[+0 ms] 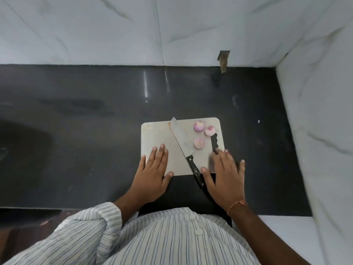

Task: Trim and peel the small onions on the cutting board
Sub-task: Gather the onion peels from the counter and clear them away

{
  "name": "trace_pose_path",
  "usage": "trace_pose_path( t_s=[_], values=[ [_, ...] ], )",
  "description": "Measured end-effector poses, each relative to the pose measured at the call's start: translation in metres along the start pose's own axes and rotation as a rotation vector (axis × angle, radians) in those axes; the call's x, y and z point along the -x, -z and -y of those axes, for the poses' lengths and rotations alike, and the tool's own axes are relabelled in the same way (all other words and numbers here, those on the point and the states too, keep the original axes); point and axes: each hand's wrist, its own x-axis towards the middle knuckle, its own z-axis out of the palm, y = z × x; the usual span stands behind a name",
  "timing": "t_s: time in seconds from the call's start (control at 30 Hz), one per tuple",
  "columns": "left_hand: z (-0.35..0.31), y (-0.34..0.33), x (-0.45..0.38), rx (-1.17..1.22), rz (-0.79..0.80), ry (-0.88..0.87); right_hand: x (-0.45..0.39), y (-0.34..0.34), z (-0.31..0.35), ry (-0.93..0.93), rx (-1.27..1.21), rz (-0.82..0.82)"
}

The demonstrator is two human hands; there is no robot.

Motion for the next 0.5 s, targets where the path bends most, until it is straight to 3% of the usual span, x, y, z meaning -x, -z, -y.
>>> trace_pose_path(
  t_s=[0.07, 0.17, 0.23, 0.3, 0.4, 0.5],
  values=[
    [0.0, 0.001, 0.001, 0.018, -0.016, 0.007, 0.001, 0.007, 0.012, 0.028, 0.004, -0.015],
    [-0.003, 0.012, -0.002, 0.083, -0.123, 0.021, -0.006, 0.01, 0.029, 0.036, 0.011, 0.201],
    [-0.004, 0.025, -0.008, 0.251, -0.225, 0.067, -0.012, 0.008, 0.037, 0.019, -0.062, 0.283],
    [0.003, 0.032, -0.027, 0.522, -0.28, 0.213, -0.015, 0.009, 0.042, -0.016, -0.136, 0.294],
    [0.011, 0.048, -0.063, 1.011, -0.226, 0.522, -0.016, 0.01, 0.042, -0.031, -0.22, 0.257],
    [0.013, 0.067, -0.087, 1.488, -0.126, 0.635, -0.012, 0.012, 0.042, -0.013, -0.263, 0.236]
  ],
)
